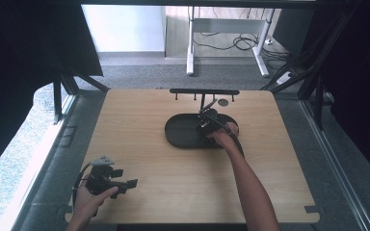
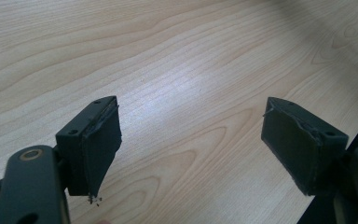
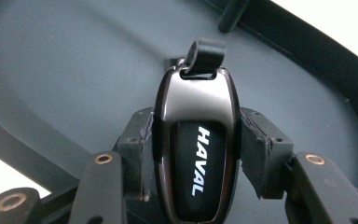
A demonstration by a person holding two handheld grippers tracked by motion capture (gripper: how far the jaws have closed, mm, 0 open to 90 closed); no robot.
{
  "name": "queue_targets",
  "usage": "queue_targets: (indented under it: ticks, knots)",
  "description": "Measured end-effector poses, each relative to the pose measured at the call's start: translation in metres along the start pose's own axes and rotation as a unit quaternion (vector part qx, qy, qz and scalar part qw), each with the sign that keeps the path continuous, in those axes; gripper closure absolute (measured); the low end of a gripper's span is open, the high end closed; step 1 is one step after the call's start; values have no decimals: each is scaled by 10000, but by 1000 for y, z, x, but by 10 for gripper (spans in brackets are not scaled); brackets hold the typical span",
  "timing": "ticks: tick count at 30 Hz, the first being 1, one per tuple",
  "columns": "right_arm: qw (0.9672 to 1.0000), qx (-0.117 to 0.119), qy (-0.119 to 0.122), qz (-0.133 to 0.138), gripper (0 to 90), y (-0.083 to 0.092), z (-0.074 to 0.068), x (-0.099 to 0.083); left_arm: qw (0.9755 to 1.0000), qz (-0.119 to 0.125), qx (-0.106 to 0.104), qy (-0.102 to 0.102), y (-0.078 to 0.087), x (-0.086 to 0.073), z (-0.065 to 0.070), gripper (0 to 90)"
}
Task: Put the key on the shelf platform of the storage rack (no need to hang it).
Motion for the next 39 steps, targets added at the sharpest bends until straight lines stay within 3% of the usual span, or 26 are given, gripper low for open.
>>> queue_targets:
  ticks: [5, 17, 21, 32, 39]
  knots:
    - [9999, -54, 110, -111, 494, -9, -2, -2, 10000, 4, -4, 12, 0, 0, -1, 201]
    - [9999, -32, -27, -127, 487, -20, -3, -4, 10000, -22, -9, -19, -1, 0, 0, 201]
    - [9998, -120, 129, -109, 438, -18, -4, -5, 10000, -21, -9, -3, -1, 0, 0, 201]
    - [9990, -15, 183, 401, 418, 18, -7, -7, 10000, -19, 3, -16, -2, 0, 1, 201]
    - [9962, 243, 209, 814, 431, 51, -6, -21, 10000, -10, -8, -26, -2, 0, 3, 201]
Point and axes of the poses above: each handheld gripper's, and its own axes: y roughly backward along the jaws, x roughly out of its top, z roughly to its right, the point moved 3 cm from there along -y, roughly forward along the jaws, and after that the axes turned 7 degrees about -x, right-handed, at the moved point
